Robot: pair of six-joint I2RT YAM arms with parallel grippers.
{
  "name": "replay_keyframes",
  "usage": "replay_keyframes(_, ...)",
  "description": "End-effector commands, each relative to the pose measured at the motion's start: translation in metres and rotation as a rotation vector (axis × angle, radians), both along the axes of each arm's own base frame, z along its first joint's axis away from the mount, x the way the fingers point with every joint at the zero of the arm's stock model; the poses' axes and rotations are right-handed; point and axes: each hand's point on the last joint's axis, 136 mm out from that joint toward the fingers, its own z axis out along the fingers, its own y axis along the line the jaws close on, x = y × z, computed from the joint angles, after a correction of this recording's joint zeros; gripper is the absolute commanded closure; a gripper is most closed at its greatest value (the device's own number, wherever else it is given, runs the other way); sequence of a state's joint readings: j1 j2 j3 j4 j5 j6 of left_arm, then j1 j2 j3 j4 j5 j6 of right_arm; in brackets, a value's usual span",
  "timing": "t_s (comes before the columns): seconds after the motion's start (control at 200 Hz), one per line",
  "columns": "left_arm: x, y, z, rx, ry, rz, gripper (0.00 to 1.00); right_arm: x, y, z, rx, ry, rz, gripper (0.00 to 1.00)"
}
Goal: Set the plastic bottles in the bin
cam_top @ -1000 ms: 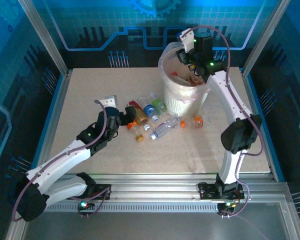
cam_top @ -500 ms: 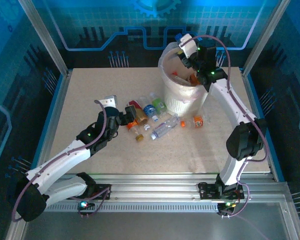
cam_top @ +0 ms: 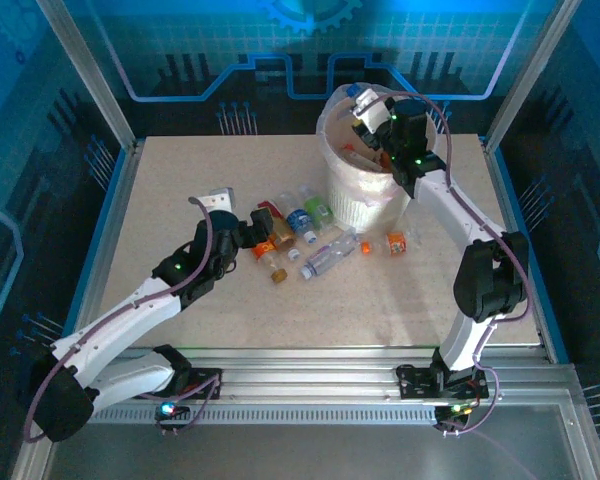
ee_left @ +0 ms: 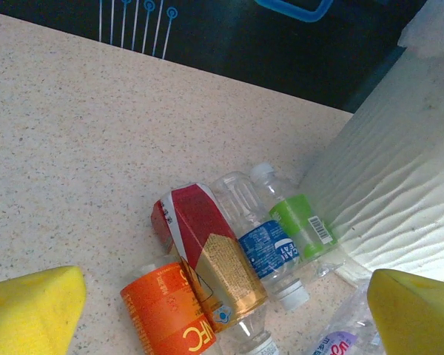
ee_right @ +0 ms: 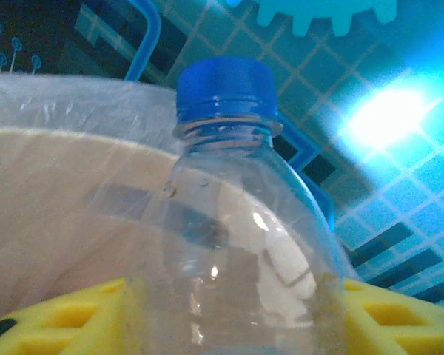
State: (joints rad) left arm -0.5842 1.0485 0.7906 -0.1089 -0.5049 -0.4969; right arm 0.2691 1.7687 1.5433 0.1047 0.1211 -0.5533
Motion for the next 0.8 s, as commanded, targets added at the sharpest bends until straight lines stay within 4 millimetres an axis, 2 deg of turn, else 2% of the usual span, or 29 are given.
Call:
replay_keyframes(0.0, 0.005, 0.003, 0.015, 0.007, -0.027, 0.02, 0.01, -0.014, 0.004, -0.008, 0.021, 0.032, 0.021, 0.32)
replay_keyframes(0.105, 0.008, 0.002, 0.016, 0.008, -0.025, 0.019, 0.01, -0.031, 0.011, -0.004, 0.037, 0.039, 0.06, 0.22)
replay_keyframes(0.235, 0.01, -0.003, 0.018, 0.002, -0.024, 0.004, 0.01, -0.058, 0.02, 0.015, 0.055, 0.024, 0.114, 0.09)
replay_keyframes(0.35, 0.011, -0.005, 0.021, -0.002, -0.028, -0.003, 0.01, -0.073, 0.019, 0.035, 0.079, 0.01, 0.122, 0.06)
replay_keyframes(0.485, 0.011, -0.005, 0.023, -0.01, -0.033, -0.003, 0.01, -0.084, 0.011, 0.066, 0.127, -0.027, 0.091, 0.0)
replay_keyframes(0.585, 0.009, -0.004, 0.023, -0.027, -0.019, 0.005, 0.01, -0.089, 0.001, 0.087, 0.179, -0.021, 0.039, 0.0)
replay_keyframes(0.715, 0.007, -0.002, 0.015, -0.042, 0.026, 0.029, 0.01, -0.097, -0.017, 0.103, 0.278, 0.037, -0.077, 0.0)
replay_keyframes(0.795, 0.004, 0.003, 0.004, -0.038, 0.087, 0.06, 0.01, -0.109, -0.032, 0.109, 0.367, 0.082, -0.168, 0.0)
